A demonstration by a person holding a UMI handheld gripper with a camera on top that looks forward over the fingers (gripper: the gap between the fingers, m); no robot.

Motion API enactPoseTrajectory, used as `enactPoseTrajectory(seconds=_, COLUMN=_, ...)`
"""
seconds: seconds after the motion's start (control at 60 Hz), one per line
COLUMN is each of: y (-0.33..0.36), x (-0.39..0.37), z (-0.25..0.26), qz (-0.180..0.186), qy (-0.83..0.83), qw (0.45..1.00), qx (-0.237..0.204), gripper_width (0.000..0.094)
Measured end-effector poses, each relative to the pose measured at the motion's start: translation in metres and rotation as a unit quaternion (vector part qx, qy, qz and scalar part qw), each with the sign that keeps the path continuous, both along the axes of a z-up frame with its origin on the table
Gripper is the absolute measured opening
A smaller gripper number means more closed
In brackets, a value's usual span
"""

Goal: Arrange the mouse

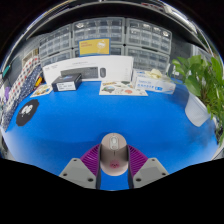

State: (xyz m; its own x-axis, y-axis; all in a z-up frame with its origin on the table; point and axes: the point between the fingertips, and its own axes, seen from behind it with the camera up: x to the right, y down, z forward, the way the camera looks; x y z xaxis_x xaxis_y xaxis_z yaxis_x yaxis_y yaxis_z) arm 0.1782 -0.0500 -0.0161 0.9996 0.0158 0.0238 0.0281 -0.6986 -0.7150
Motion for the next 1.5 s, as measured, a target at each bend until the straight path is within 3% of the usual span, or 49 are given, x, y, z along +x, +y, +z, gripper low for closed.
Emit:
enactPoseTrajectory(seconds=0.167, y=-0.001, x=0.002, z=0.001, qz=-0.031, qy=-0.022, qw=0.999, qx=-0.01, gripper_width=0.0347)
enactPoseTrajectory(seconds=0.267, y=-0.005, x=0.002, z=0.008, qz=-0.071, qy=-0.034, qw=0.997, qx=-0.025, gripper_width=0.0347)
enactPoseTrajectory(seconds=0.417, y=0.008, x=-0.043, z=0.094, qz=-0.117, qy=-0.043, qw=0.992, qx=0.022, gripper_width=0.0347)
enactPoseTrajectory(seconds=0.583, y=0.051, x=-0.145, z=0.199, qz=-0.105, qy=-0.047, qw=0.988, qx=0.107, gripper_width=0.0348)
enactPoseTrajectory(seconds=0.75, y=0.1, x=-0.277, z=0.243, qz=-0.062, qy=-0.007, qw=0.986, qx=0.154, gripper_width=0.0348)
enactPoseTrajectory(seconds=0.883, y=0.127, x=-0.368, z=0.208, qz=-0.02, qy=0.013, qw=0.991, qx=0.13, gripper_width=0.0346)
enactPoseTrajectory(seconds=1.117, y=0.136, x=-0.455, z=0.079, qz=0.029, qy=0.009, qw=0.999, qx=0.033, gripper_width=0.0344)
enactPoseTrajectory(seconds=1.333, y=0.121, x=-0.464, z=0.0, qz=0.034, qy=-0.009, qw=0.999, qx=-0.032, gripper_width=0.0348)
enactPoseTrajectory(seconds=1.5, y=0.122, x=-0.463, z=0.0, qz=0.029, qy=0.001, qw=0.999, qx=-0.019, gripper_width=0.0369)
